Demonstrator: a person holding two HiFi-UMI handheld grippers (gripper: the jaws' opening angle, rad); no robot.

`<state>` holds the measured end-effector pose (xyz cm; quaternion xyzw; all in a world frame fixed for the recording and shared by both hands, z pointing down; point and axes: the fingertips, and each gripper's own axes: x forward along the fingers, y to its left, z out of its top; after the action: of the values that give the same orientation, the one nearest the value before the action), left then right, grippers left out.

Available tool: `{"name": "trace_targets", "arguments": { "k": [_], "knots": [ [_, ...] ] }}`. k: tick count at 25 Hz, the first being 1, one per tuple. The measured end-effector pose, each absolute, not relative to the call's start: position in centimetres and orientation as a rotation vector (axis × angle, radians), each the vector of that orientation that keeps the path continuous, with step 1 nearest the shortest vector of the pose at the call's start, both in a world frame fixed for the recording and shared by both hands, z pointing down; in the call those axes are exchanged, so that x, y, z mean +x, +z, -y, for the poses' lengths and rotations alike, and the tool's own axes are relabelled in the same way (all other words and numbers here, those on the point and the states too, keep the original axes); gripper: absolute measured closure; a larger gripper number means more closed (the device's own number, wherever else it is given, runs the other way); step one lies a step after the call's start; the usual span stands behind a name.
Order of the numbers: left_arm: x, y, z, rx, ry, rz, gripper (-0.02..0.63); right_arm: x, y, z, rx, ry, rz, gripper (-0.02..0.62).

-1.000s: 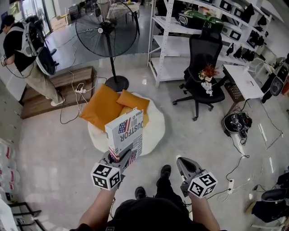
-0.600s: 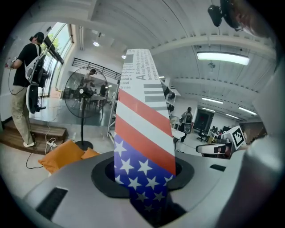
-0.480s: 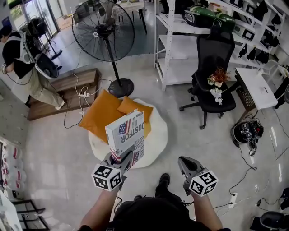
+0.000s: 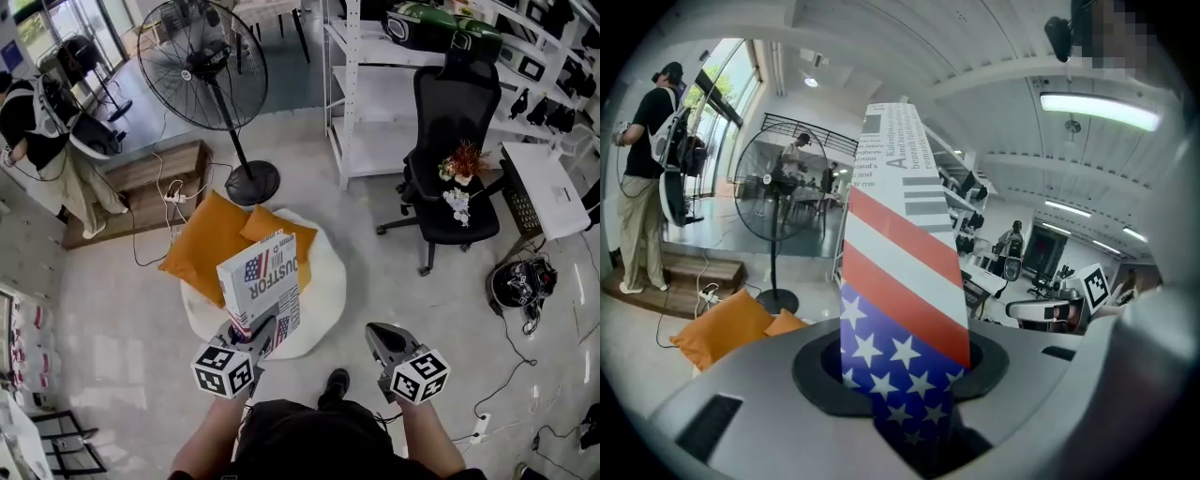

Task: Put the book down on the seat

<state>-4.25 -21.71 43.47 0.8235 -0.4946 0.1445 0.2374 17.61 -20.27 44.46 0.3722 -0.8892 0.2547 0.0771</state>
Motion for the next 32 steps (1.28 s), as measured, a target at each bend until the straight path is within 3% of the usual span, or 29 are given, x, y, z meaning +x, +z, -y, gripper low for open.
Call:
{"name": "trace_targets", "arguments": {
  "k": [7, 19, 32],
  "knots": [
    [-4.8, 46.2, 24.0, 2.25, 0.418, 1.319, 0.447, 15.2, 45.7, 23.6, 1.059, 0.74, 2.617, 0.58],
    [-10.5, 56.1, 29.1, 2.176, 0.483, 1.177, 0.446, 5.2, 51.2, 27.3, 0.944, 0.851, 2.477, 0.58],
    [-9.2, 77.4, 36.3, 1.899, 0.547, 1.092, 0.446, 3.7, 67.5, 34.5, 0.795, 1.085, 2.379, 0.58]
  ]
}}
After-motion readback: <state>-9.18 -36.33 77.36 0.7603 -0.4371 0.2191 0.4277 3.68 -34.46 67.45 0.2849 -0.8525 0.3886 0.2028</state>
